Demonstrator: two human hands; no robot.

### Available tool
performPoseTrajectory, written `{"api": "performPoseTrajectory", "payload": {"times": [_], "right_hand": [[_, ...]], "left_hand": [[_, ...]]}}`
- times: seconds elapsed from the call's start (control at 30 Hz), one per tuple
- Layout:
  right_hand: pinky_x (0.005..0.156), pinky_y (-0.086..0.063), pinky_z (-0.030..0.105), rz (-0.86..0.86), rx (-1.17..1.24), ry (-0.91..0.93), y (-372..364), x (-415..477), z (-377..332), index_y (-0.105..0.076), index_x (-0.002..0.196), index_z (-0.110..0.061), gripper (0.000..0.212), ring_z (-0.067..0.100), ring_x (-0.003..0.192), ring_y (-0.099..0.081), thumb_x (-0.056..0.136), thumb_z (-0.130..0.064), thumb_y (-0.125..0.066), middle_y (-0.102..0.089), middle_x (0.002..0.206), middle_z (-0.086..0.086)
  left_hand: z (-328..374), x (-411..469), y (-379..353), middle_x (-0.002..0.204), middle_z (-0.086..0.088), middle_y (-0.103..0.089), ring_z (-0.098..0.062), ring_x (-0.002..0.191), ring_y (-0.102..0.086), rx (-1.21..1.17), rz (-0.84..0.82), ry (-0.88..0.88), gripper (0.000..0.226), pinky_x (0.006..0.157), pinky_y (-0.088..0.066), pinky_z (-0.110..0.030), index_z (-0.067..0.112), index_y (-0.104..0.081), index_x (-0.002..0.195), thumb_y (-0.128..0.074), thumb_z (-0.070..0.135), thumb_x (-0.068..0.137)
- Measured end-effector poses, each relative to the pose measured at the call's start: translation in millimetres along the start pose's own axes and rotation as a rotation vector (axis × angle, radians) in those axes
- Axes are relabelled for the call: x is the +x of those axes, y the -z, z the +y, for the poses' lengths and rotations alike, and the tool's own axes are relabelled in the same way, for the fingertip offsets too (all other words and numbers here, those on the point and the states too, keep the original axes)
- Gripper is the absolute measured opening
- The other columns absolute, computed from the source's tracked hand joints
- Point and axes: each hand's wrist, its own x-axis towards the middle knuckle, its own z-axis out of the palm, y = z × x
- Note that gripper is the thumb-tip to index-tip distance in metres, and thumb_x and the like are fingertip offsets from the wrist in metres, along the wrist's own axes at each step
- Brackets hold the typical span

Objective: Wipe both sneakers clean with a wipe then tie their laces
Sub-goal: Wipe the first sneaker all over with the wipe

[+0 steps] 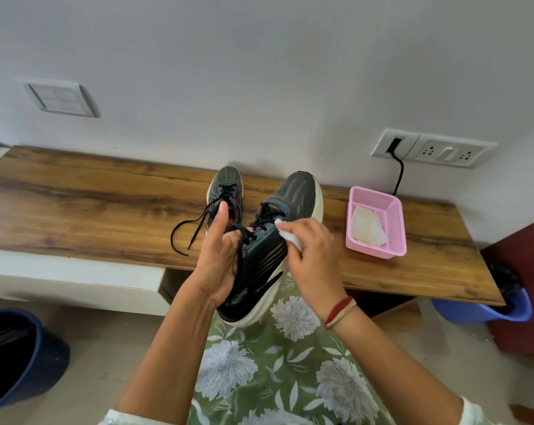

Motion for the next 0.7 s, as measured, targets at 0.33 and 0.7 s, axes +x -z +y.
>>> {"api": "performPoseTrajectory", "payload": {"times": [0.33,0.7], "right_hand": [[0.080,-0.042,0.018,0.045,0.113,0.048,6,-7,2,-0.065,0.111,-0.019,0.032,0.011,0.091,-0.051,0.084,-0.006,-0.052,-0.058,0.100,-0.004],[0.076,-0.041,0.018,-0.130,0.099,0.190,14,-8,11,-0.064,0.111,-0.021,0.036,-0.001,0.084,-0.047,0.082,-0.012,-0.046,-0.058,0.101,-0.007]], "left_hand": [[-2,-4,5,0.118,-0.020,-0.065,-0.032,0.108,-0.064,-0.046,0.054,-0.021,0.093,0.093,-0.046,-0.040,0.001,-0.058,0.122,-0.031,0.076,0.075],[-5,-5,14,0.130,-0.021,-0.057,-0.034,0.121,-0.055,-0.225,0.059,-0.051,0.103,0.102,-0.042,-0.043,0.000,-0.052,0.132,-0.035,0.082,0.073]]}}
